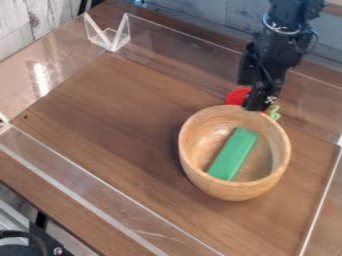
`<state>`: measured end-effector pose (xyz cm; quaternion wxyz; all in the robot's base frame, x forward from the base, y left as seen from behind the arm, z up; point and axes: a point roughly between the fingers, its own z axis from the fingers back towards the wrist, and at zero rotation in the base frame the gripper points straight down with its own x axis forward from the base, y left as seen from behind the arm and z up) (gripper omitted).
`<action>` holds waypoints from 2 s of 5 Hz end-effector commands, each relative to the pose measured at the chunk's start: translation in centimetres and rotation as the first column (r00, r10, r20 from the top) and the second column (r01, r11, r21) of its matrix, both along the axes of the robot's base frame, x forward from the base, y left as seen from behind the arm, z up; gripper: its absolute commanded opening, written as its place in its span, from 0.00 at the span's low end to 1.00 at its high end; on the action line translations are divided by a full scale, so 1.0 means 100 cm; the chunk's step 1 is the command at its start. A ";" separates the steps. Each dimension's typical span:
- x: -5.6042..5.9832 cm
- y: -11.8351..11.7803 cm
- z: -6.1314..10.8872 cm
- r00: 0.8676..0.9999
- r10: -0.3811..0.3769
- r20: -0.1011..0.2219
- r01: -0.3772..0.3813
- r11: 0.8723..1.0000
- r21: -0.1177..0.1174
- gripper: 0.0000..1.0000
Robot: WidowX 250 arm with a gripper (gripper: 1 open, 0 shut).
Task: Move the red object to the left side of the table
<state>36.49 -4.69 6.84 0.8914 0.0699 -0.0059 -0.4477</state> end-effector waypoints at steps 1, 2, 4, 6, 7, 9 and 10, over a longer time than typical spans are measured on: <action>0.006 0.019 0.021 0.997 -0.012 0.076 0.013 1.000 -0.009 1.00; 0.007 0.023 0.014 0.995 -0.026 0.092 0.028 1.000 -0.014 1.00; 0.006 0.012 0.002 0.994 -0.002 0.107 0.006 0.999 -0.033 1.00; 0.003 0.004 -0.012 0.993 0.015 0.116 -0.009 0.998 -0.056 1.00; 0.003 0.002 -0.018 0.993 -0.001 0.118 0.008 0.998 -0.062 1.00; 0.003 0.015 -0.018 0.992 -0.023 0.121 0.031 0.998 -0.060 0.00; 0.006 0.030 -0.009 0.992 -0.034 0.118 0.040 0.998 -0.049 0.00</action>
